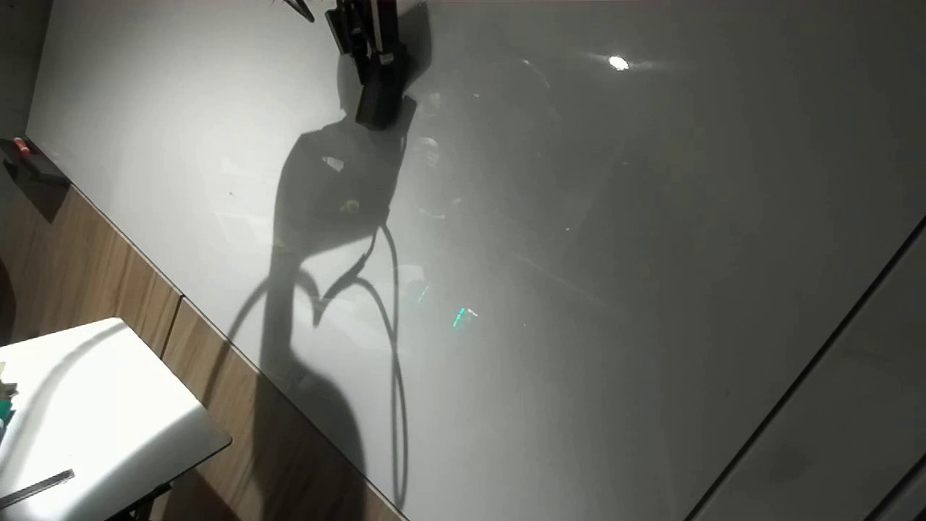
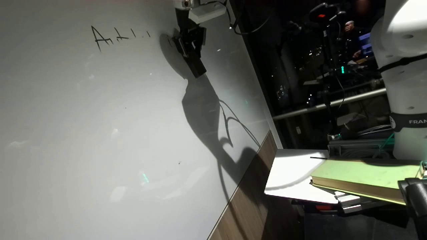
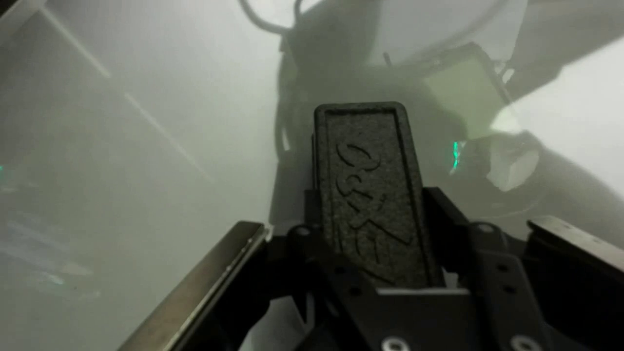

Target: Use the eraser from the table to wipe the whiteboard.

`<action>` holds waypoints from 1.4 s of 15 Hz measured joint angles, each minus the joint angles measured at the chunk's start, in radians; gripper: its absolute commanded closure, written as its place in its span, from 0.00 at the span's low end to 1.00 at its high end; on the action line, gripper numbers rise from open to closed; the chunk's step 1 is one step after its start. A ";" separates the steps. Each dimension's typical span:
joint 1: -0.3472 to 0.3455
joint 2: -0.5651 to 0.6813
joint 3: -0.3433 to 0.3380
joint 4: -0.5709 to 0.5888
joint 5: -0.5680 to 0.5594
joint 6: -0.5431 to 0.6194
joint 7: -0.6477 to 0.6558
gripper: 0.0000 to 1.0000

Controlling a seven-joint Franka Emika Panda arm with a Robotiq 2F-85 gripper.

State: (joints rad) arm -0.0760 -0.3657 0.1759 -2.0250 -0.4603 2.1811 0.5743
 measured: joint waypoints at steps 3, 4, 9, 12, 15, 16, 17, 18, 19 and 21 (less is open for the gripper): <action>0.000 0.007 -0.026 0.087 0.059 -0.061 -0.038 0.71; 0.000 0.011 -0.031 0.118 0.078 -0.080 -0.050 0.71; 0.012 0.038 -0.024 0.278 0.149 -0.165 -0.073 0.71; 0.031 0.062 0.012 0.350 0.151 -0.199 -0.054 0.71; 0.048 0.083 0.043 0.390 0.151 -0.217 -0.031 0.71; 0.055 0.089 0.048 0.401 0.151 -0.222 -0.026 0.71; 0.061 0.095 0.051 0.411 0.151 -0.227 -0.022 0.71; 0.067 0.101 0.054 0.420 0.151 -0.233 -0.021 0.71; 0.074 0.106 0.056 0.428 0.151 -0.236 -0.020 0.71; 0.090 0.115 0.061 0.442 0.151 -0.238 -0.020 0.71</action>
State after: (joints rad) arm 0.0142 -0.2503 0.2372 -1.5832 -0.3090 1.9429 0.5547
